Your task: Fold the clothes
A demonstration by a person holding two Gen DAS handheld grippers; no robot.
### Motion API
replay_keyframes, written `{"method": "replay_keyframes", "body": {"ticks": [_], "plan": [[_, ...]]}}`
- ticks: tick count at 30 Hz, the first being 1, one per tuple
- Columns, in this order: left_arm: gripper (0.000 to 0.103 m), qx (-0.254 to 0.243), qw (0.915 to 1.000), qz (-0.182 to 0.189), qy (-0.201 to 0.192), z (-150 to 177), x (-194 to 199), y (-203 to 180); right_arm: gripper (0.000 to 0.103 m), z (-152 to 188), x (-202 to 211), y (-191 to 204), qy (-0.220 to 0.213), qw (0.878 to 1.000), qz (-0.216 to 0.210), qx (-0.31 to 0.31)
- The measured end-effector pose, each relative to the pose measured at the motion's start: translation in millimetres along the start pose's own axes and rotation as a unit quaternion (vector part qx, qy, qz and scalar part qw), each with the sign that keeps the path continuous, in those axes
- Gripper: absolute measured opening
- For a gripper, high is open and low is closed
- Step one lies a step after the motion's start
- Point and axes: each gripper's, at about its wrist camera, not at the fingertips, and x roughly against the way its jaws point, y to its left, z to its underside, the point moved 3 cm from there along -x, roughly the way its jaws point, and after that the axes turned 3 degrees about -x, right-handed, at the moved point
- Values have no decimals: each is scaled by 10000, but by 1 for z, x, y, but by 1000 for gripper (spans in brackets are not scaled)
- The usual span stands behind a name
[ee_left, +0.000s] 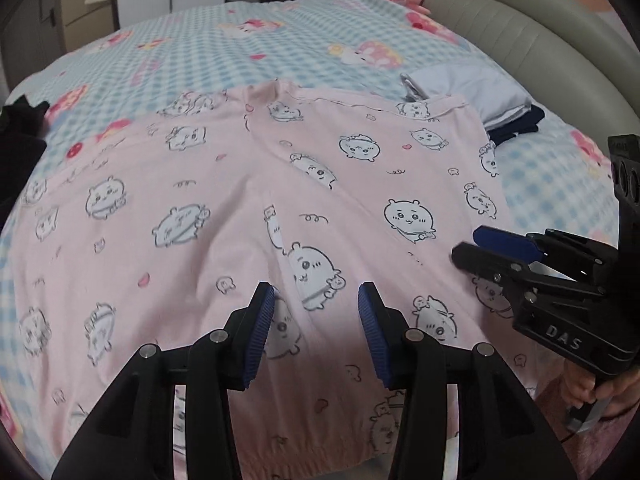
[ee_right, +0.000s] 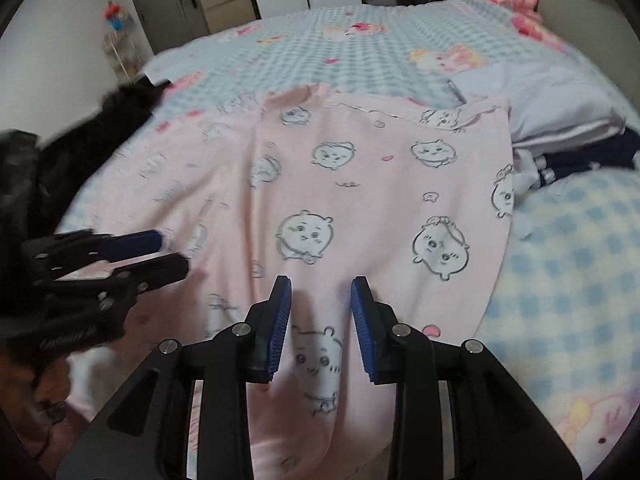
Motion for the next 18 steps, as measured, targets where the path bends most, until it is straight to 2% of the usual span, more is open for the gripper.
{"method": "replay_keyframes", "body": {"ticks": [4, 5, 6, 7, 8, 10, 12, 13, 16, 17, 18], "plan": [[46, 533, 9971, -329, -426, 12, 36, 27, 34, -2, 20, -37, -274, 9981, 102, -550], [46, 664, 9955, -424, -524, 15, 45, 35, 44, 0, 24, -53, -283, 9966, 154, -758], [46, 806, 9937, -570, -539, 18, 52, 49, 49, 1, 25, -70, -248, 9946, 193, -990], [46, 950, 9914, -733, -524, 22, 58, 66, 49, 3, 25, -87, -182, 9919, 174, -1248], [46, 1134, 9887, -852, -495, 25, 64, 86, 49, 6, 23, -102, -73, 9881, 37, -1538], [46, 1662, 9804, -953, -450, 34, 72, 126, 49, 10, 14, -122, 141, 9777, -524, -2029], [46, 2349, 9666, -931, -437, 46, 78, 171, 49, 7, 7, -124, 191, 9731, -865, -2128], [46, 2750, 9570, -816, -424, 55, 78, 194, 49, 4, 2, -123, 205, 9719, -975, -2134], [46, 3638, 9309, -224, -257, 78, 60, 236, 49, -1, -21, -122, 301, 9671, -1111, -2270], [46, 3767, 9260, 12, -233, 81, 53, 241, 47, -2, -26, -123, 318, 9645, -1162, -2348], [46, 3795, 9247, 175, -242, 81, 48, 242, 37, -3, -29, -123, 317, 9623, -1222, -2410]]}}
